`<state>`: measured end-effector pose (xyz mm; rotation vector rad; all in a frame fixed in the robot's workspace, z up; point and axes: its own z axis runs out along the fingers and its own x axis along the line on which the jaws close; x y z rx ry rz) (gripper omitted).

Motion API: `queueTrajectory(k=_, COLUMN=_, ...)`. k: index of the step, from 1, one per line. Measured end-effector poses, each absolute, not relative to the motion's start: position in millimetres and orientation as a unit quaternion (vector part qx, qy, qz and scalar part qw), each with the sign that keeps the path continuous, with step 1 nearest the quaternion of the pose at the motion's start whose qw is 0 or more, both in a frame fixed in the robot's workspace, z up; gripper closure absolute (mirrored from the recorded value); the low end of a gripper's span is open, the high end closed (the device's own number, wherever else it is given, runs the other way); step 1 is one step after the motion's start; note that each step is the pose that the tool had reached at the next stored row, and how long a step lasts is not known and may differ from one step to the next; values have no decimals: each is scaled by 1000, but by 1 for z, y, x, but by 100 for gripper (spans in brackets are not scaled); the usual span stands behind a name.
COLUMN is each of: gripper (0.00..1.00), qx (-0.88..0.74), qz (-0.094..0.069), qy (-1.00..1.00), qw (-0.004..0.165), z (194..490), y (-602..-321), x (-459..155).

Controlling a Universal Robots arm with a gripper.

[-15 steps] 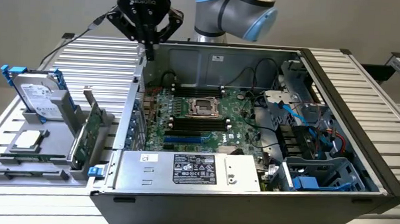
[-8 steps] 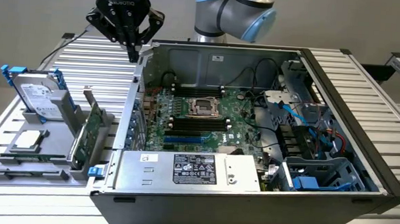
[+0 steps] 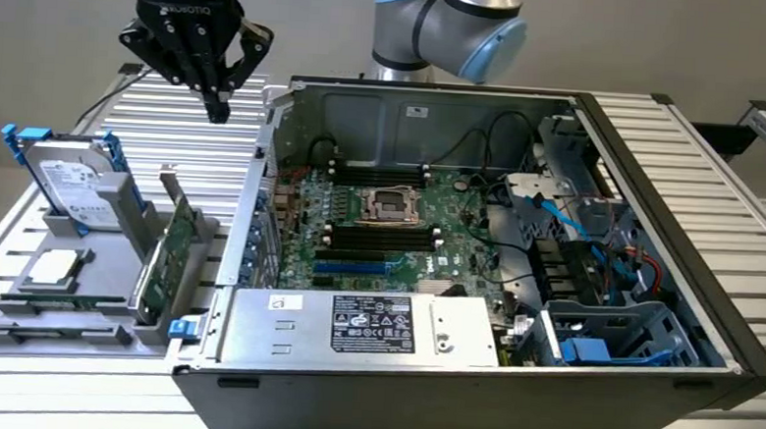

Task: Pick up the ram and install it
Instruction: 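Reach for the ram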

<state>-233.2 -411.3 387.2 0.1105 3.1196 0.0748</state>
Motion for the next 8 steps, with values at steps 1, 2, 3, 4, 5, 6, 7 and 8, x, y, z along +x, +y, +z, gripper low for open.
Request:
queueTrajectory(k=1, gripper=89, qx=35, qz=24, qy=999, qw=10, z=387, y=-412, x=-238)
queueTrajectory(k=2, gripper=89, qx=35, qz=24, qy=999, qw=10, z=386, y=-413, x=-242)
queueTrajectory(k=3, gripper=89, qx=35, qz=24, qy=999, qw=10, z=386, y=-413, x=-247)
queueTrajectory(k=4, gripper=89, qx=35, qz=24, qy=999, qw=9, z=385, y=-414, x=-251)
queueTrajectory(k=5, gripper=89, qx=35, qz=24, qy=999, qw=9, z=384, y=-415, x=-256)
queueTrajectory(k=6, gripper=89, qx=35, qz=24, qy=999, qw=9, z=383, y=-415, x=-261)
queueTrajectory(k=7, gripper=89, qx=35, qz=24, qy=999, qw=8, z=382, y=-416, x=-265)
queueTrajectory(k=8, gripper=89, qx=35, qz=24, qy=999, qw=8, z=381, y=-417, x=-269)
